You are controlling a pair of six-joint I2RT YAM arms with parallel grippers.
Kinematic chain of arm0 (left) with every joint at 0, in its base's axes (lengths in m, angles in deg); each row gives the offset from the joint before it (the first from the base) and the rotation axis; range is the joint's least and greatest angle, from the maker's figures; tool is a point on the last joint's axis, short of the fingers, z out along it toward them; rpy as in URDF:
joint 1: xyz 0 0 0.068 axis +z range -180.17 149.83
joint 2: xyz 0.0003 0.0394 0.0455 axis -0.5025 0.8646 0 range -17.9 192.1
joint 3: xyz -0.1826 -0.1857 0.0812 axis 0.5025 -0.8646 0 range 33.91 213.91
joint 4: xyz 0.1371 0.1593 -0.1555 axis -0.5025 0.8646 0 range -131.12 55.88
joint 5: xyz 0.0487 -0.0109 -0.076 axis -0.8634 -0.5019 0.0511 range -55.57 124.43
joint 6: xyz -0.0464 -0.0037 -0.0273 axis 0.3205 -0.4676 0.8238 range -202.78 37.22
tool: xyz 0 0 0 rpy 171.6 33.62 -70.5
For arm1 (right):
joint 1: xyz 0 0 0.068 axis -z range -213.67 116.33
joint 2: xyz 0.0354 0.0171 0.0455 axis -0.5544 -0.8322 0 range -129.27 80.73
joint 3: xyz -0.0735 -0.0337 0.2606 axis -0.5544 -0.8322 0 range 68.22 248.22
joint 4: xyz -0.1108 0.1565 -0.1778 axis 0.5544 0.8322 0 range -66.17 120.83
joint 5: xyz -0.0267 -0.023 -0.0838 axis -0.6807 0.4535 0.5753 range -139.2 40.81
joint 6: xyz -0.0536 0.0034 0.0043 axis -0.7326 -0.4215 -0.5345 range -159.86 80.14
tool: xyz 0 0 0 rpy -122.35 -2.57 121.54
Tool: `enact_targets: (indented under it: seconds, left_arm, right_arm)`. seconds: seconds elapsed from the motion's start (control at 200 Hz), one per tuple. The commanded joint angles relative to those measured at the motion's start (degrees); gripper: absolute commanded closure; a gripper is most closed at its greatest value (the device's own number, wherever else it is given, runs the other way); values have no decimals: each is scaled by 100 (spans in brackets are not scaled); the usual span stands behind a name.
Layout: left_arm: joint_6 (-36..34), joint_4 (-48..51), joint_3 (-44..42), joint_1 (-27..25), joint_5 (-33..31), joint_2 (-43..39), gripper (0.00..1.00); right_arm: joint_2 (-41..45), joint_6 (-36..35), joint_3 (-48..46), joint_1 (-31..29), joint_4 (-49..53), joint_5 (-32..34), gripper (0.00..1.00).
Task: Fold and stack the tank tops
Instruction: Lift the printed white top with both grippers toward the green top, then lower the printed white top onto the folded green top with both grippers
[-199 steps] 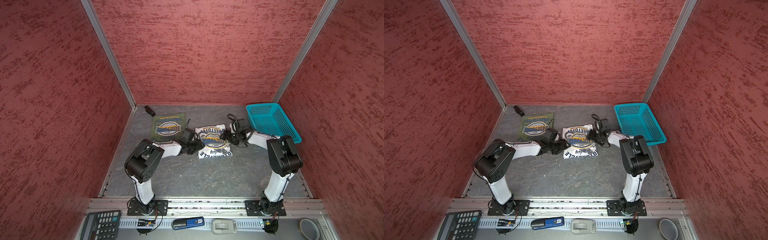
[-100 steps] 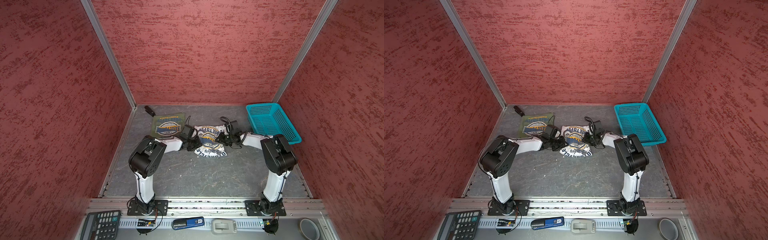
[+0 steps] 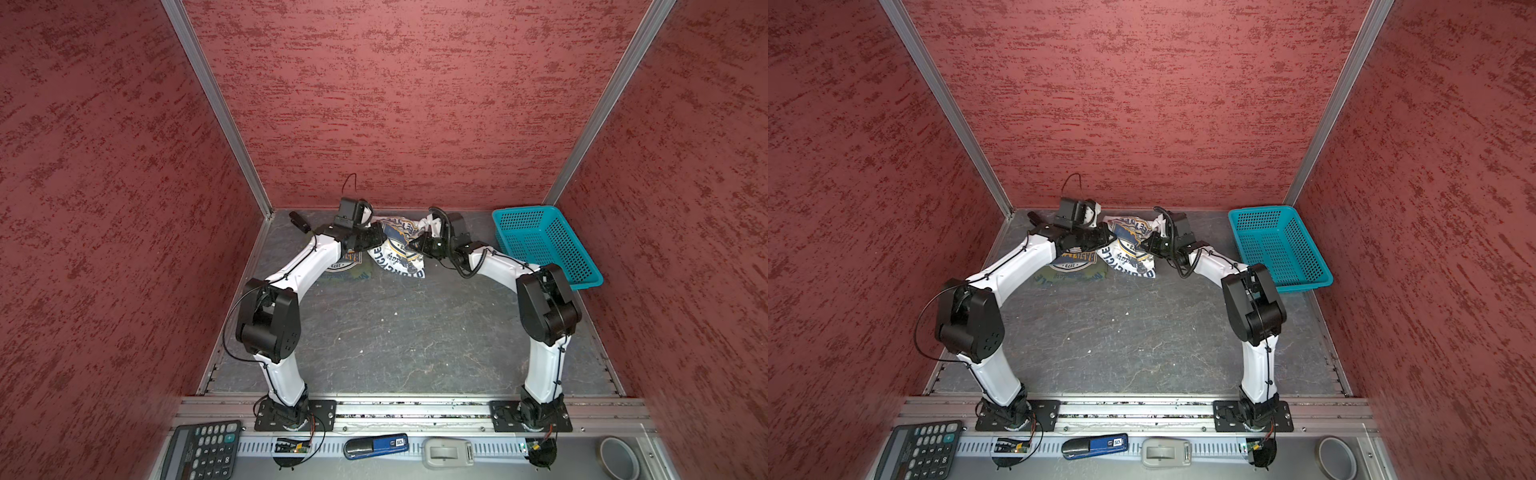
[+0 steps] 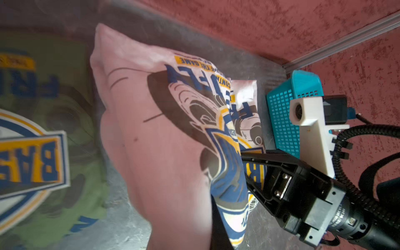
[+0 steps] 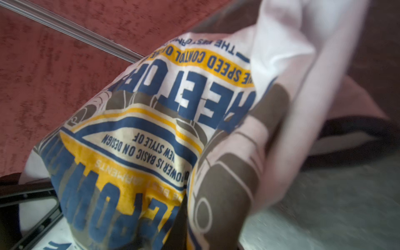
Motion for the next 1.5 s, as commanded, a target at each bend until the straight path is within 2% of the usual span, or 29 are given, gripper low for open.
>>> enact_targets:
  seconds: [0.0,0.145,0.27,0.376,0.516,0.611,0.721,0.831,0.952,1.017,1.092,1.212,1.312,1.498]
  left_arm:
    - [-773,965,500,391,-230,-182,97]
    - [-1058,1289,690,1077,-152,-261,96]
    - [-1221,1251,478,1684,158,-351,96]
    - [-1228,917,159,2178,390,-406,96]
    - [-1068,458,-288,2802,939,-198,93]
    - [-973,219,-601,3070,1181,59,87]
    - [-889,-41,-905,3279,1403,441,78]
    - [-790,-41,-1011,3378,1266,759,62]
    - [-557,156,-1069,3481,1008,773,41]
    - [-505,196,-1162,3514,840,605,31]
    - [-470,56,-1382,3507,852,336,23]
    - [-324,-354,-1852,3522,1168,-59,20]
    - [-230,-689,-2217,3514,1409,-221,20]
    - [-212,-811,-2331,3470,1572,-72,27]
  right_arm:
    - [-510,188,770,-220,-388,-123,92]
    - [-1309,211,1955,-496,-312,-43,92]
    - [-1956,229,2872,-677,-198,34,92]
    - [-2600,254,3683,-820,-76,10,92]
    - [-3654,296,5298,-988,697,80,92]
    - [-4090,399,5835,-1052,865,140,91]
    - [-4223,574,5807,-1058,936,237,87]
    - [-4222,549,5755,-1054,1003,216,65]
    - [-3982,267,5780,-1037,1483,479,38]
    - [-3815,104,5755,-1014,1777,499,31]
    - [-3549,-63,5508,-1017,1915,367,29]
    - [-2891,-146,4273,-1125,1389,51,27]
    - [-2462,-247,3504,-1245,1046,93,25]
    - [-2668,-239,3473,-1314,1021,7,26]
